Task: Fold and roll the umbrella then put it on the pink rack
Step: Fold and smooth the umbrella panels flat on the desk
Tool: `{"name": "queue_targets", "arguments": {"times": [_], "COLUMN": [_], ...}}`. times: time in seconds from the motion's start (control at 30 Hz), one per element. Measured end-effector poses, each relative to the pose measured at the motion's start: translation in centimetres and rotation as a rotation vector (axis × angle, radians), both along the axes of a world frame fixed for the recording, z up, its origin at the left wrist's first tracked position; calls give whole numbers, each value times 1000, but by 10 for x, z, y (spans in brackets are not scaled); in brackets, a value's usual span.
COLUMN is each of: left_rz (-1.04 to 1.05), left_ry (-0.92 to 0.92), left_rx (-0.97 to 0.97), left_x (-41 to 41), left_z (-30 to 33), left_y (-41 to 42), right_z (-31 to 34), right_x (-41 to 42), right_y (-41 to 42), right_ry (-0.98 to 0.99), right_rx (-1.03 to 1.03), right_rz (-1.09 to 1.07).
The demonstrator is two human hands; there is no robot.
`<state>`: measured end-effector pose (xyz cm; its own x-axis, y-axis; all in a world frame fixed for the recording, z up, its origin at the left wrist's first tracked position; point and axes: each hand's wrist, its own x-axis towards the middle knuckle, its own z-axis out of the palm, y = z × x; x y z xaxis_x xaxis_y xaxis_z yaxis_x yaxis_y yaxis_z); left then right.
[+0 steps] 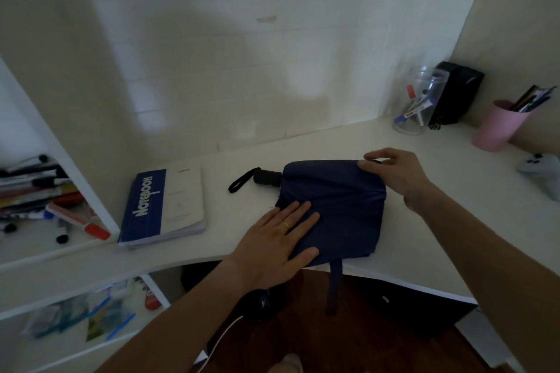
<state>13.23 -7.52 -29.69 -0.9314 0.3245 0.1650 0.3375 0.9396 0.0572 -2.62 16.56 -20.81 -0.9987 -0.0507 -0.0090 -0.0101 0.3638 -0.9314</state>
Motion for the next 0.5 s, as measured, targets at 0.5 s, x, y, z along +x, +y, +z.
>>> {"name": "queue_targets", "arguments": {"times": [0.5], "left_rz": [-31], "left_ry": [55], "left_rx": [-2], "left_x": [-6], "left_z": [3], "left_y": [6], "right_z": [31], "right_x": [46], "right_y": [13], "right_ry": [85], "right_rx": [-572], "right_rz": [219]}}
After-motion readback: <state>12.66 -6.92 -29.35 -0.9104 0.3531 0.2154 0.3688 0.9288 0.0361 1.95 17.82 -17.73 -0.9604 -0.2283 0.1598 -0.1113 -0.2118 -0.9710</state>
